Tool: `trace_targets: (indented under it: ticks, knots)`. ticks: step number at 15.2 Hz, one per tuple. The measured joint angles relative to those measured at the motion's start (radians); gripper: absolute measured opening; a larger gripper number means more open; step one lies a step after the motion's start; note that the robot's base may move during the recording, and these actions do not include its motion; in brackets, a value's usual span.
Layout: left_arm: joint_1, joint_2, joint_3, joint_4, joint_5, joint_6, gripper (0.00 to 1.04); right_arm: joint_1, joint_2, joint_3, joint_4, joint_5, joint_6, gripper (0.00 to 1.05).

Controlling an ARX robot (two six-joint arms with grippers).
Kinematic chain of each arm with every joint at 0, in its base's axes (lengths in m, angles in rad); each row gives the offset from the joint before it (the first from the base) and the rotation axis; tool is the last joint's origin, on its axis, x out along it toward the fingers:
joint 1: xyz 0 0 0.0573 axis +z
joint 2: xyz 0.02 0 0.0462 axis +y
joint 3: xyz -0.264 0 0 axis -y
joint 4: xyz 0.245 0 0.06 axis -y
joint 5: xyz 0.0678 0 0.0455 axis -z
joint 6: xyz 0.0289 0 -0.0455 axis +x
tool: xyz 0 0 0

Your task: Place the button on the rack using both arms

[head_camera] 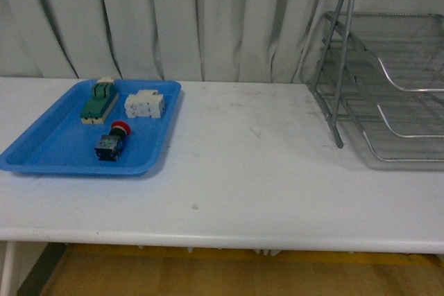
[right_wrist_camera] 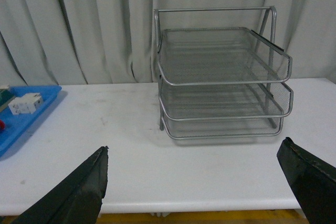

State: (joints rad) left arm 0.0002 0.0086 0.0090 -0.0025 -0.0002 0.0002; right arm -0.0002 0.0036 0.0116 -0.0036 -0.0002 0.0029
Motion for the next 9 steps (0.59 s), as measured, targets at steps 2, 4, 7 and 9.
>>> trace_targets:
  ticks: [2, 4, 7, 9]
  knots:
    - [0.000, 0.000, 0.000, 0.000, 0.000, 0.000, 0.98, 0.000, 0.000, 0.000, 0.000, 0.000, 0.000, 0.98]
    - [0.000, 0.000, 0.000, 0.000, 0.000, 0.000, 0.98, 0.000, 0.000, 0.000, 0.000, 0.000, 0.000, 0.98]
    - [0.000, 0.000, 0.000, 0.000, 0.000, 0.000, 0.98, 0.000, 0.000, 0.000, 0.000, 0.000, 0.000, 0.98]
    - [0.000, 0.000, 0.000, 0.000, 0.000, 0.000, 0.98, 0.000, 0.000, 0.000, 0.000, 0.000, 0.000, 0.98]
